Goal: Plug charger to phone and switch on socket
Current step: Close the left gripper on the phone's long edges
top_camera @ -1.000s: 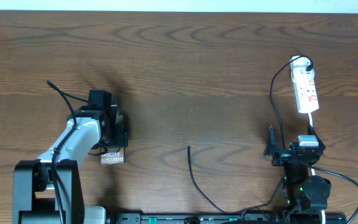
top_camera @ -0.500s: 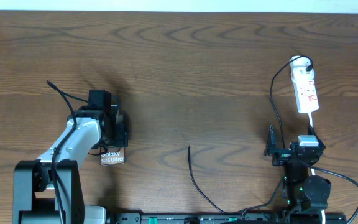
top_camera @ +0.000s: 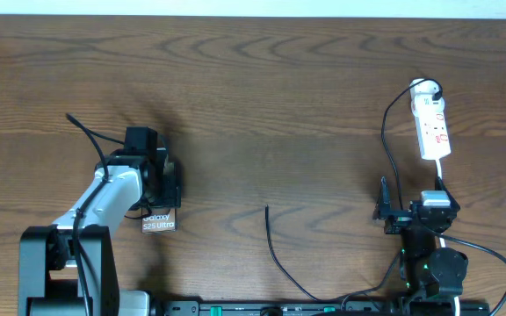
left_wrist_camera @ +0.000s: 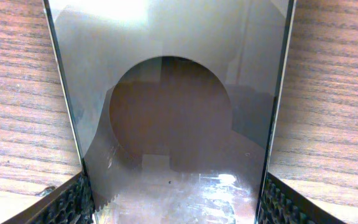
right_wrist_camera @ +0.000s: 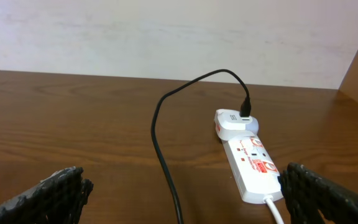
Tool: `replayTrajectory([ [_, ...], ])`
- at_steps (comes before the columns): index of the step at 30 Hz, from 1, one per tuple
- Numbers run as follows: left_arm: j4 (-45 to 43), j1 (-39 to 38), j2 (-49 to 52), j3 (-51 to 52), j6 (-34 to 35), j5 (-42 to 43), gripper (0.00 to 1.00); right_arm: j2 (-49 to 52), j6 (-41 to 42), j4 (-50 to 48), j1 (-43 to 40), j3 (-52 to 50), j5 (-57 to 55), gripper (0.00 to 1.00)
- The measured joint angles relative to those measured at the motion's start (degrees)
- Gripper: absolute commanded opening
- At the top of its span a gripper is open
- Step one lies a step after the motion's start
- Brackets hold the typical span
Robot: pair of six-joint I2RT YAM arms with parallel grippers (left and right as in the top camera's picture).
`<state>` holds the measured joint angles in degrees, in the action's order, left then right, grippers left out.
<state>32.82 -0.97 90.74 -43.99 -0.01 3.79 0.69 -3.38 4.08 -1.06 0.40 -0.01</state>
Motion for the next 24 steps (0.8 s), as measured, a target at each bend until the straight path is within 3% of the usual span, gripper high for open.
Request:
replayTrajectory([
  [24, 2.1, 0.0, -1.3, -1.0, 0.0, 1.0, 0.07, 0.0, 0.0, 0.0, 0.0, 0.0, 0.0, 0.99],
])
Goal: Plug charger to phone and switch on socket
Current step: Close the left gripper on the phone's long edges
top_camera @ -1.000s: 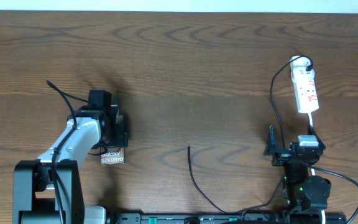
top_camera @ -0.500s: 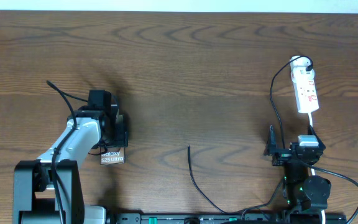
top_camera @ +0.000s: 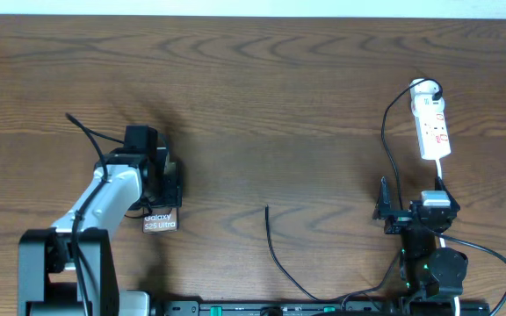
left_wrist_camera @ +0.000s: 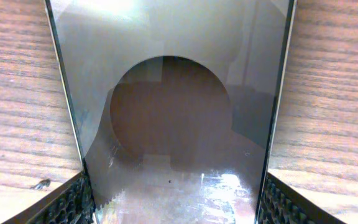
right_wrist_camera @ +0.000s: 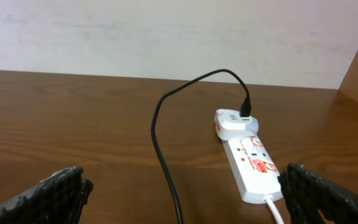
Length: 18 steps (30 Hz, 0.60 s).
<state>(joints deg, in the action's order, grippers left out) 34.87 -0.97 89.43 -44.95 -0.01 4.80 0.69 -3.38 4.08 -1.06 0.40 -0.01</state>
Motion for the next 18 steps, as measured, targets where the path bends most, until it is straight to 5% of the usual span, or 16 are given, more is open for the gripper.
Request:
replayTrajectory([
  [18, 0.6, 0.0, -5.4, 0.0, 0.0, 0.0, 0.07, 0.0, 0.0, 0.0, 0.0, 0.0, 0.0, 0.99],
])
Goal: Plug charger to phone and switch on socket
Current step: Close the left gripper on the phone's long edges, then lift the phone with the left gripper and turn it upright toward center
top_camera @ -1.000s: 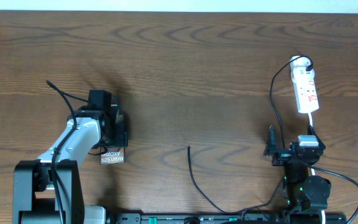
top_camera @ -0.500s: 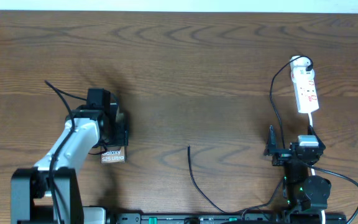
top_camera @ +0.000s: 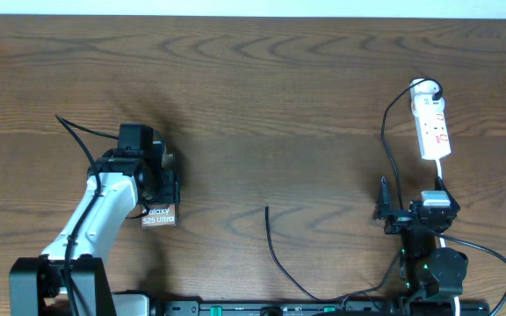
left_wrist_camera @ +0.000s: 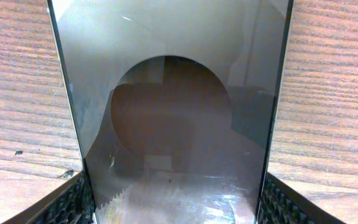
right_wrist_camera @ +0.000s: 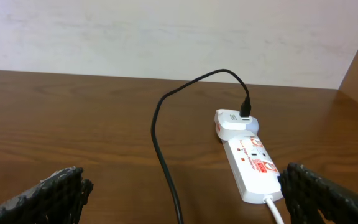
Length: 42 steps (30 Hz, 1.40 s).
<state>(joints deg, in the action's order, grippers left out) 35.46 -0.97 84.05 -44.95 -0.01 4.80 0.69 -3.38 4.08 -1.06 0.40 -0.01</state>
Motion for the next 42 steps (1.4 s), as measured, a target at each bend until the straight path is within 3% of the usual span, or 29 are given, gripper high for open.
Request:
replayTrajectory([
  [42, 0.9, 0.0, 0.0, 0.0, 0.0, -0.7, 0.07, 0.0, 0.0, 0.0, 0.0, 0.0, 0.0, 0.99],
])
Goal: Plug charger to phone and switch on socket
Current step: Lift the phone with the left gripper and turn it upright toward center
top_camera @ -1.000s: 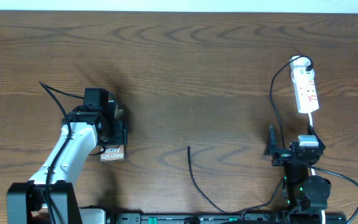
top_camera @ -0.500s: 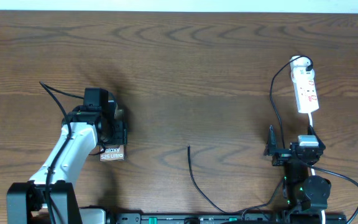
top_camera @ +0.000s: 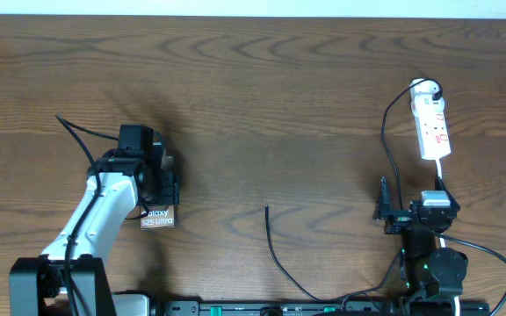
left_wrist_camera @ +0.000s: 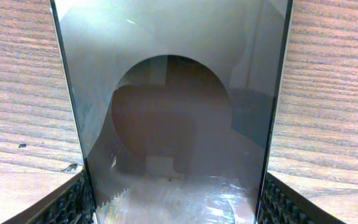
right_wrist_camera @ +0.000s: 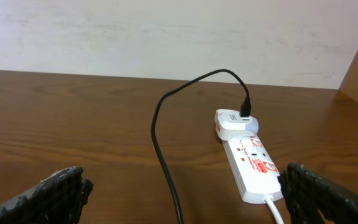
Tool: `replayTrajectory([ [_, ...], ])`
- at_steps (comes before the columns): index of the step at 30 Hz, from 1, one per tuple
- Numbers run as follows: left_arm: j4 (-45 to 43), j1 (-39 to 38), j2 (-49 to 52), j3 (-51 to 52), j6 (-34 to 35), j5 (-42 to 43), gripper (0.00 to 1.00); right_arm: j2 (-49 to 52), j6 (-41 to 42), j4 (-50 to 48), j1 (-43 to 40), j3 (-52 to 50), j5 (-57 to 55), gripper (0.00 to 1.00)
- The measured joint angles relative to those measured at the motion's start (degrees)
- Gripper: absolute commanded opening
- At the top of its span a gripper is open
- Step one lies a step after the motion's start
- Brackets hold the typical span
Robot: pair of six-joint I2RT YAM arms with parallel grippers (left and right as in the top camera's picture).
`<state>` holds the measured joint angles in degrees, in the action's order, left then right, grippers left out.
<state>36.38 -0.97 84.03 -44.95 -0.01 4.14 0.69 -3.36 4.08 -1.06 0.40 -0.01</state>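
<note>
The phone (left_wrist_camera: 173, 93), a dark glossy slab, fills the left wrist view. My left gripper (left_wrist_camera: 173, 202) is shut on it, and a ribbed finger (left_wrist_camera: 73, 202) presses each long edge. From overhead, only the phone's "Galaxy S25 Ultra" label end (top_camera: 157, 217) shows below the left gripper (top_camera: 154, 186). The white power strip (top_camera: 434, 127) lies at the far right with a white charger (top_camera: 422, 88) plugged in. The charger's black cable (top_camera: 386, 149) runs toward the front, and a loose cable end (top_camera: 267, 211) lies mid-table. My right gripper (top_camera: 411, 211) rests open, facing the strip (right_wrist_camera: 253, 165).
A white lead (right_wrist_camera: 277, 208) leaves the near end of the power strip. A pale wall (right_wrist_camera: 166, 31) stands behind the table's back edge. The left arm's own black cable (top_camera: 82, 132) loops out to the left of the wrist.
My left gripper and the phone in it have shifted very slightly over the table. The right gripper, power strip and cable are unchanged.
My left gripper was shut on the phone at the left of the table throughout. Between 2.0 s and 1.4 s ago it shifted a little to the left and back with the phone. The right gripper has stayed open and still.
</note>
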Motion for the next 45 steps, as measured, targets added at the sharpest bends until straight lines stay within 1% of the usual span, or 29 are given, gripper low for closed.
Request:
replayTrajectory([
  [3, 0.2, 0.0, 0.0, 0.0, 0.0, 0.6, 0.08, 0.0, 0.0, 0.0, 0.0, 0.0, 0.0, 0.99],
  [8, -0.2, 0.0, 0.0, 0.0, 0.1, 5.7, 0.08, 0.0, 0.0, 0.0, 0.0, 0.0, 0.0, 0.99],
  [14, -2.9, 0.0, 0.0, 0.0, 2.2, 15.1, 0.07, 0.0, 0.0, 0.0, 0.0, 0.0, 0.0, 0.99],
  [19, -6.1, 0.0, 0.0, 0.0, 7.3, 25.1, 0.07, 0.0, 0.0, 0.0, 0.0, 0.0, 0.0, 0.99],
  [23, -10.1, 0.0, 0.0, 0.0, 13.5, 34.9, 0.07, 0.0, 0.0, 0.0, 0.0, 0.0, 0.0, 0.99],
  [27, -17.0, 0.0, 0.0, 0.0, 21.6, 45.0, 0.07, 0.0, 0.0, 0.0, 0.0, 0.0, 0.0, 0.99],
  [33, -28.3, 0.0, 0.0, -0.1, 37.1, 57.5, 0.08, 0.0, 0.0, 0.0, 0.0, 0.0, 0.0, 0.99],
  [35, -32.3, 0.0, 0.0, -0.2, 43.5, 61.2, 0.08, 0.0, 0.0, 0.0, 0.0, 0.0, 0.0, 0.99],
  [38, -35.4, 0.0, 0.0, -0.2, 50.2, 64.5, 0.08, 0.0, 0.0, 0.0, 0.0, 0.0, 0.0, 0.99],
  [42, -36.3, 0.0, 0.0, -0.2, 58.7, 67.0, 0.07, 0.0, 0.0, 0.0, 0.0, 0.0, 0.0, 0.99],
  [45, -36.3, 0.0, 0.0, -0.2, 61.9, 67.7, 0.07, 0.0, 0.0, 0.0, 0.0, 0.0, 0.0, 0.99],
])
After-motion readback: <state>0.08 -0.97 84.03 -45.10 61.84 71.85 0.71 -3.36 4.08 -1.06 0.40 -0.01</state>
